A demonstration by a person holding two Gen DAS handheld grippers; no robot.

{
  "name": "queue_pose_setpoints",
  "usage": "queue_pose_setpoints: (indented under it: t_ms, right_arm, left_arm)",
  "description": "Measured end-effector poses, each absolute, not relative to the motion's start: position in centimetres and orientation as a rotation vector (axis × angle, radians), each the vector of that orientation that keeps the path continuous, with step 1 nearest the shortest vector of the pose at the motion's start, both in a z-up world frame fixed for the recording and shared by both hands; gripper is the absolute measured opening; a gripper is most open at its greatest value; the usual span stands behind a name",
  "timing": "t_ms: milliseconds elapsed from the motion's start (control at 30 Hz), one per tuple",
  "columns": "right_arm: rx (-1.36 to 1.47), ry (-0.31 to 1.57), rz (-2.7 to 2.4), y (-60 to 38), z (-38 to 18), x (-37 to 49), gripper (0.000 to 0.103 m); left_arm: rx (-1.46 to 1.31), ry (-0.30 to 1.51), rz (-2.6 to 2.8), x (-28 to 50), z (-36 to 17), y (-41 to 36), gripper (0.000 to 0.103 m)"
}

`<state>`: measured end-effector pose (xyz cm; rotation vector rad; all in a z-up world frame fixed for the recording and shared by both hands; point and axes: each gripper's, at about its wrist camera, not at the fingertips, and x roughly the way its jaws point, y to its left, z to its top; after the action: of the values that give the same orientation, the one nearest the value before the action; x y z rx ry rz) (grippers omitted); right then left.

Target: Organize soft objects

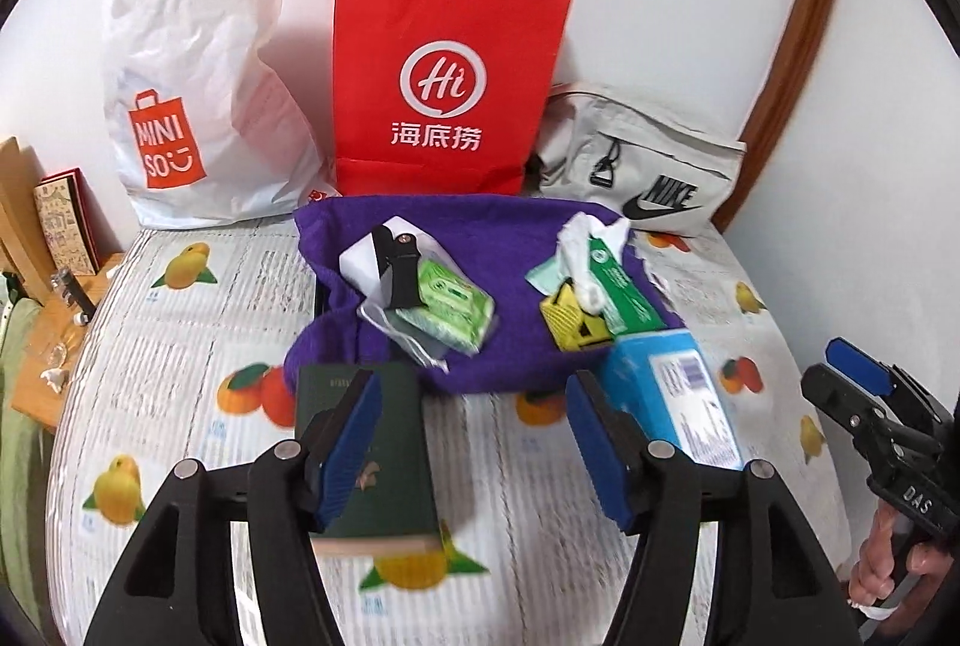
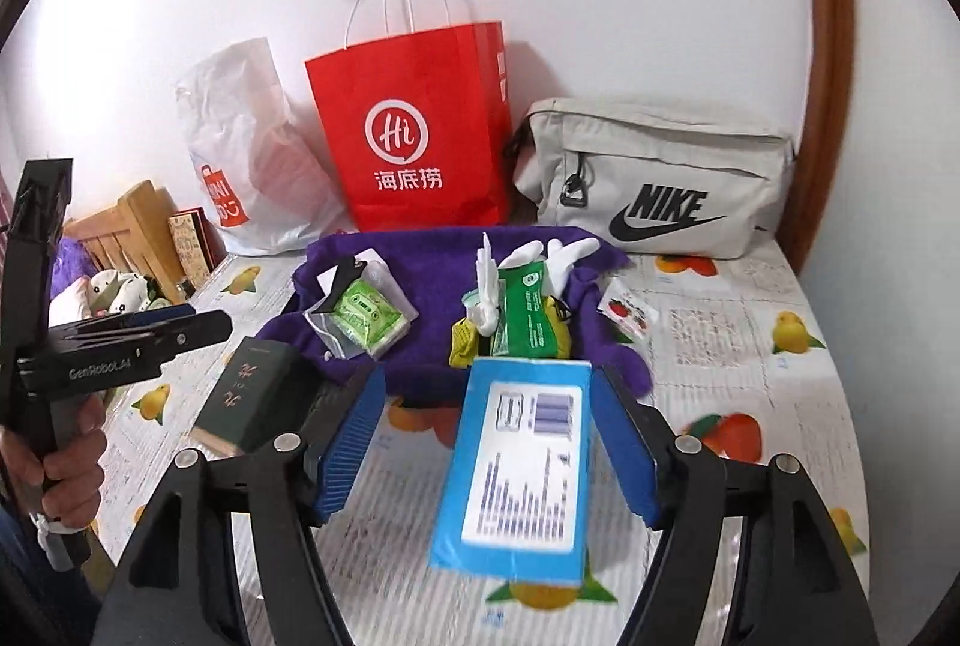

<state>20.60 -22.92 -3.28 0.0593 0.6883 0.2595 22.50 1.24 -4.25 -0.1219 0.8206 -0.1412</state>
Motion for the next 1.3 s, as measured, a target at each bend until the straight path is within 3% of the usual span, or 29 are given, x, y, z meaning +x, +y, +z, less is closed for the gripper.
queue_pose_setpoints:
  t_ms: [333,500,767,1200,1300]
  right_arm:
    - [0.037,0.686,0.179,-26.5,-5.4,22.5,0.07]
    - [-0.047,0.725,0.143,-28.0,-8.6,28.0,0.056]
    - [-0.161,0.835,0.185,-29.4,-14.0,36.4,0.052]
    - [-0.271,0.933,0.27,-28.9,-18.1,42.2,0.052]
    - [-0.24,0.951,0.288,-29.2,-19.1,42.9,0.045]
  left_arm:
    - [-0.126,0.854,-0.077,23.5,-6.1,1.8,0.066]
    - [-0.105,0.854,-0.032,26.3,-7.2,2.4,0.066]
    - [-0.112,0.893,0.018,31.1,-9.4,4.4,0.066]
    - [-0.135,0.923,0.038,33.6,-11.0,6.4,0.066]
    - [-0.13,0.919,0.042,33.6,-10.9,6.6,0.066]
